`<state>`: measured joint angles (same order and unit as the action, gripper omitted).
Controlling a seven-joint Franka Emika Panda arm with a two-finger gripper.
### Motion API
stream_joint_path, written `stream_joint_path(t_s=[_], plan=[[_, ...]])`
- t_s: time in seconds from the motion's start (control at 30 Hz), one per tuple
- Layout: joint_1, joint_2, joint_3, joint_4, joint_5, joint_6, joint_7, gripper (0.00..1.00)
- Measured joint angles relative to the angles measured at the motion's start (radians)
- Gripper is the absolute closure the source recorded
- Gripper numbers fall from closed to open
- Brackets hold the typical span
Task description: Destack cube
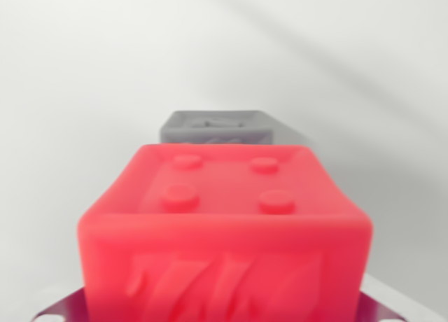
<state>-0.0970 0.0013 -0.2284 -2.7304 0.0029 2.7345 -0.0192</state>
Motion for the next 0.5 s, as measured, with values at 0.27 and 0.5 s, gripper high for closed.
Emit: stream_joint_path(t_s=[0.27, 0.5], plan=[[-0.008, -0.080, -0.001, 0.000, -0.035, -0.076, 0.027, 1.00], [-0.003, -0.069, 0.010, 0.022, -0.035, -0.091, 0.097, 1.00]])
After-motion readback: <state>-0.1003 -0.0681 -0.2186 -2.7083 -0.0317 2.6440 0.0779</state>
